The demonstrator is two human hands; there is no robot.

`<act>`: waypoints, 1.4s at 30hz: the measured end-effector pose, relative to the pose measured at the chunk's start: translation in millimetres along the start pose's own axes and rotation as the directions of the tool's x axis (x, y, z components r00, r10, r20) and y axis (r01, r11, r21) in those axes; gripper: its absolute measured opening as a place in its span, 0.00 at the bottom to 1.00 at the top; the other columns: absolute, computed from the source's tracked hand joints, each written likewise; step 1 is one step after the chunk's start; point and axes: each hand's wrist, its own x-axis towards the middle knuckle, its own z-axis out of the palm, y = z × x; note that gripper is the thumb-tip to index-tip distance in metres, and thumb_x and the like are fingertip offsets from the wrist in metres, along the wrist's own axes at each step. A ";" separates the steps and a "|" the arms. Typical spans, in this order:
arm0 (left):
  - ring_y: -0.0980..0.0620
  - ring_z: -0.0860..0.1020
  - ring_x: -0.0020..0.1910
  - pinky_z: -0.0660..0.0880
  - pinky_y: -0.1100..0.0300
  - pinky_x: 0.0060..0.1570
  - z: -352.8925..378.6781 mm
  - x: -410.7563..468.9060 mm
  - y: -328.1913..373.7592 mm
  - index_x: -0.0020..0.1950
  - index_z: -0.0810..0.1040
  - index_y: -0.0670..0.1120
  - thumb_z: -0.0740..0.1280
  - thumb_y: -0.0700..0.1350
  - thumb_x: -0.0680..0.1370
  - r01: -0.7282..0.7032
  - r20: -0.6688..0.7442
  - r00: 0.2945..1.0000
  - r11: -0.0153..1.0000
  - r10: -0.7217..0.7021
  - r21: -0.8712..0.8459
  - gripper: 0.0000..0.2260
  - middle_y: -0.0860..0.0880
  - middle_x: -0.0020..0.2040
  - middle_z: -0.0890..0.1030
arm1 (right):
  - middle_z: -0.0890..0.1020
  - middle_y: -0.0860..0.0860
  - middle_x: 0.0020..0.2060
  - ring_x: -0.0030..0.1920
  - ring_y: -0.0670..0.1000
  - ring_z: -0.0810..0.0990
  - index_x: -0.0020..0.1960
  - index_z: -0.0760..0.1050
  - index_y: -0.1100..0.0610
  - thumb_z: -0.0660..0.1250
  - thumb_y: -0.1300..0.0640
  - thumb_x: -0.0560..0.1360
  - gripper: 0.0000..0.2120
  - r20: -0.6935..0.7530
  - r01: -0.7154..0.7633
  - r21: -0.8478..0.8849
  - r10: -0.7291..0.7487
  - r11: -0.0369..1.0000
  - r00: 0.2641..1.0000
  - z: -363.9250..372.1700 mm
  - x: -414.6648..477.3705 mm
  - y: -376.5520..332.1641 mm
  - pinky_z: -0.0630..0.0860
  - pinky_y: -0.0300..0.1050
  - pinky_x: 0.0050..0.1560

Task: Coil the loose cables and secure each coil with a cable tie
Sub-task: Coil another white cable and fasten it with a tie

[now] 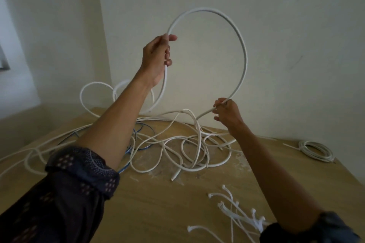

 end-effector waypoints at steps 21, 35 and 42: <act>0.43 0.74 0.69 0.68 0.50 0.68 -1.0 -82.9 -46.1 0.78 0.66 0.42 0.56 0.66 0.82 0.091 0.113 0.869 0.381 -0.482 0.920 0.35 0.42 0.73 0.73 | 0.75 0.49 0.22 0.21 0.46 0.70 0.59 0.74 0.65 0.55 0.57 0.86 0.14 0.087 0.083 0.309 -0.115 0.948 0.990 8.4 -55.5 -11.7 0.67 0.37 0.23; 0.56 0.70 0.29 0.76 0.54 0.38 -20.8 -147.8 -76.3 0.43 0.72 0.45 0.62 0.51 0.81 0.354 0.241 0.909 0.935 -0.340 -0.018 0.12 0.51 0.31 0.65 | 0.83 0.60 0.36 0.26 0.48 0.75 0.58 0.69 0.64 0.61 0.58 0.84 0.09 0.058 -0.150 0.571 0.142 0.807 0.988 -44.5 -35.8 -13.8 0.71 0.36 0.24; 0.58 0.62 0.23 0.58 0.68 0.19 -15.3 -123.3 -76.8 0.46 0.69 0.48 0.57 0.37 0.85 0.467 -0.043 0.851 0.793 -0.523 -0.392 0.10 0.49 0.32 0.66 | 0.77 0.47 0.34 0.34 0.49 0.76 0.44 0.80 0.51 0.64 0.35 0.77 0.20 0.016 0.332 -0.706 -0.454 0.626 0.891 -82.4 -52.0 -1.8 0.68 0.43 0.35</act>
